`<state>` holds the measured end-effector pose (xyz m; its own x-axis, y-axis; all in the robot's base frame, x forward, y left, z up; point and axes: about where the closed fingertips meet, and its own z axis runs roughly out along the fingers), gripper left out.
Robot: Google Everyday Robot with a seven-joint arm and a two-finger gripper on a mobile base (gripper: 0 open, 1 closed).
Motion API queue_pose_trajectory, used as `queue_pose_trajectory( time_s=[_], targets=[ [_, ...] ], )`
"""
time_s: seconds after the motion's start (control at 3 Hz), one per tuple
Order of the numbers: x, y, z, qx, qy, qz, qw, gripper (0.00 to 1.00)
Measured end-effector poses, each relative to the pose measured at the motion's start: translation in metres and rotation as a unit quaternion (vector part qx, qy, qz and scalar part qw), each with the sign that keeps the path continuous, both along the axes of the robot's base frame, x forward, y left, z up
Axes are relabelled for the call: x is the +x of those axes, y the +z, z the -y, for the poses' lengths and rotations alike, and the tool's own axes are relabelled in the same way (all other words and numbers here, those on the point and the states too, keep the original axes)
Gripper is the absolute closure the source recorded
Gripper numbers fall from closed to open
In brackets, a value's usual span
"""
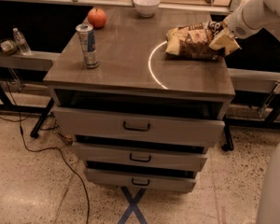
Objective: Move brown chip bag near redbull can
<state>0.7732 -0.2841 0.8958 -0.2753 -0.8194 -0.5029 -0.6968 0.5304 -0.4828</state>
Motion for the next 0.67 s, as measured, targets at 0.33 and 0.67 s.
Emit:
queue_pose_trajectory(
  time_s=[0.33, 0.67],
  targets=[
    [0.001, -0.005, -0.006, 0.010, 0.005, -0.005, 0.9999, 0.69],
    [0.001, 0.002, -0.019, 0.012, 0.020, 0.000, 0.9997, 0.92]
  ],
)
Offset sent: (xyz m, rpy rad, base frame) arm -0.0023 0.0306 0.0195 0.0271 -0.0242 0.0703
